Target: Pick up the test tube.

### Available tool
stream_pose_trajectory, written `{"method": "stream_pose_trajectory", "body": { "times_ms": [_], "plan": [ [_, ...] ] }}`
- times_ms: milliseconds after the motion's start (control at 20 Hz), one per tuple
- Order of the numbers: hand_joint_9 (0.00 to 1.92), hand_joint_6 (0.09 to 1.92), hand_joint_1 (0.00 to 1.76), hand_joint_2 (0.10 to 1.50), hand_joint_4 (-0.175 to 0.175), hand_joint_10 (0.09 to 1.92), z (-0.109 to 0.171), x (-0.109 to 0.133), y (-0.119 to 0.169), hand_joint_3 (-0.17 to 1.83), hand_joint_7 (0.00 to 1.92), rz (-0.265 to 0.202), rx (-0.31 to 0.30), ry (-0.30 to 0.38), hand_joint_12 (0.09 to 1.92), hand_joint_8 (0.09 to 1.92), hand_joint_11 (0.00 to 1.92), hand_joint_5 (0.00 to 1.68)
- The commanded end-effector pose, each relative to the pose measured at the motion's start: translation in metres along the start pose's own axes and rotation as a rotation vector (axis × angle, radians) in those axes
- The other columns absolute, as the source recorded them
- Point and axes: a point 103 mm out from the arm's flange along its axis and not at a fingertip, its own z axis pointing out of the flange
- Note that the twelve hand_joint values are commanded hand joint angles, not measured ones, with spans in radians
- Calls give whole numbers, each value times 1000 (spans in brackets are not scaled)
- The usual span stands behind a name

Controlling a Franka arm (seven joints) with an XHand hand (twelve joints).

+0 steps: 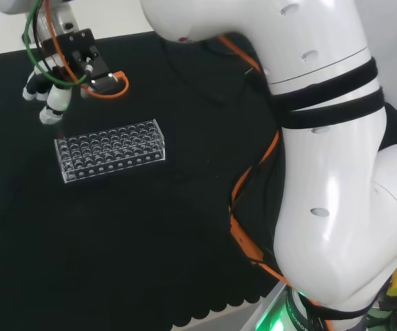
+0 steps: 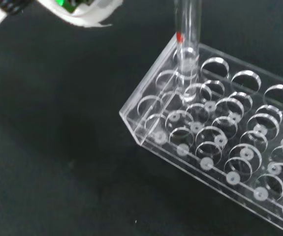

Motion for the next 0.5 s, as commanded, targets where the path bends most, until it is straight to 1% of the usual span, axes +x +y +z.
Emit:
{"method": "stream_pose_trajectory", "body": {
  "times_ms": [50, 350, 500],
  "plan": [
    [288, 87, 883, 669, -80, 984, 13, -2, 5, 624, 340, 14, 35, -27, 1588, 853, 92, 352],
    [303, 87, 889, 665, -80, 977, 19, -14, 7, 636, 355, 38, 59, -72, 1581, 848, 102, 361],
    [309, 87, 892, 663, -80, 974, 21, -23, 7, 640, 360, 63, 69, -84, 1579, 847, 107, 365]
  ]
}}
